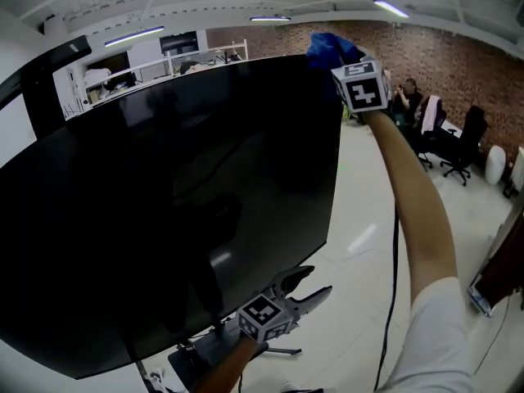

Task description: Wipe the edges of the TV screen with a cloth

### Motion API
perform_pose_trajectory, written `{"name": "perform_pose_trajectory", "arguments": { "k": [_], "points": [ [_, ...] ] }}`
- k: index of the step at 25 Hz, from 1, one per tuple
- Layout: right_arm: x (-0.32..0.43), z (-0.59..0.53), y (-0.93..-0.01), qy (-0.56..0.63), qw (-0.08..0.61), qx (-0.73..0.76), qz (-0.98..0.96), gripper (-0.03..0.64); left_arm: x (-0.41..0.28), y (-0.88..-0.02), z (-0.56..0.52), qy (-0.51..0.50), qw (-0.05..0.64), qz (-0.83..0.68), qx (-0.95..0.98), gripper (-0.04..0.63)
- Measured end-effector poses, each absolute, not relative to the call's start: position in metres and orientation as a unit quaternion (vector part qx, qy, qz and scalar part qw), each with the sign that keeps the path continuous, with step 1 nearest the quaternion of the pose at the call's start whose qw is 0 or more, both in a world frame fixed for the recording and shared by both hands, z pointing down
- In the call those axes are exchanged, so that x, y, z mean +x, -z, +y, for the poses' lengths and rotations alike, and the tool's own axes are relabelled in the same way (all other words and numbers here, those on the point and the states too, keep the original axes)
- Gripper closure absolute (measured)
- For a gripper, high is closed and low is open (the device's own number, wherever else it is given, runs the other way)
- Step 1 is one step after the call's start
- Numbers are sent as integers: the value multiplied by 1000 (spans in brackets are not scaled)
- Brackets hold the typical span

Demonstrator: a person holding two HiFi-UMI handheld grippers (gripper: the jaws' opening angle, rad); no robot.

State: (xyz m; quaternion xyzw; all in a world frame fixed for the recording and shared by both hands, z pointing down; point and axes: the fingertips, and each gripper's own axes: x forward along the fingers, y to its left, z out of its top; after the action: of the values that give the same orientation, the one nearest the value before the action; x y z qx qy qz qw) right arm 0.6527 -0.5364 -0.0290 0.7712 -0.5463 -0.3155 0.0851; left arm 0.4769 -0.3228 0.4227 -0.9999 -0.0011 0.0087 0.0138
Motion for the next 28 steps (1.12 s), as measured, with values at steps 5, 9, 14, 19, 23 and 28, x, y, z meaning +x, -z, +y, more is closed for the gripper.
{"name": "perform_pose_trajectory", "arguments": {
  "k": [5, 9, 14, 19, 23, 28],
  "points": [
    [714, -541, 16, 253, 72, 801, -538, 531, 498, -432, -324, -3, 6, -11, -1000, 351],
    [733, -555, -29, 212, 67, 790, -571, 531, 507, -447, -333, -3, -9, 0, -1000, 351],
    [724, -567, -133, 166, 89, 763, -618, 533, 509, -459, -326, 3, -22, -13, -1000, 351],
    [721, -565, -248, 129, 92, 755, -636, 534, 514, -473, -325, 5, -34, -10, -999, 351],
    [716, -565, -335, 103, 109, 757, -636, 534, 511, -483, -321, 11, -46, -9, -999, 351],
    [716, -561, -431, 62, 118, 761, -634, 535, 505, -497, -333, 4, -42, 19, -999, 351]
  ]
}}
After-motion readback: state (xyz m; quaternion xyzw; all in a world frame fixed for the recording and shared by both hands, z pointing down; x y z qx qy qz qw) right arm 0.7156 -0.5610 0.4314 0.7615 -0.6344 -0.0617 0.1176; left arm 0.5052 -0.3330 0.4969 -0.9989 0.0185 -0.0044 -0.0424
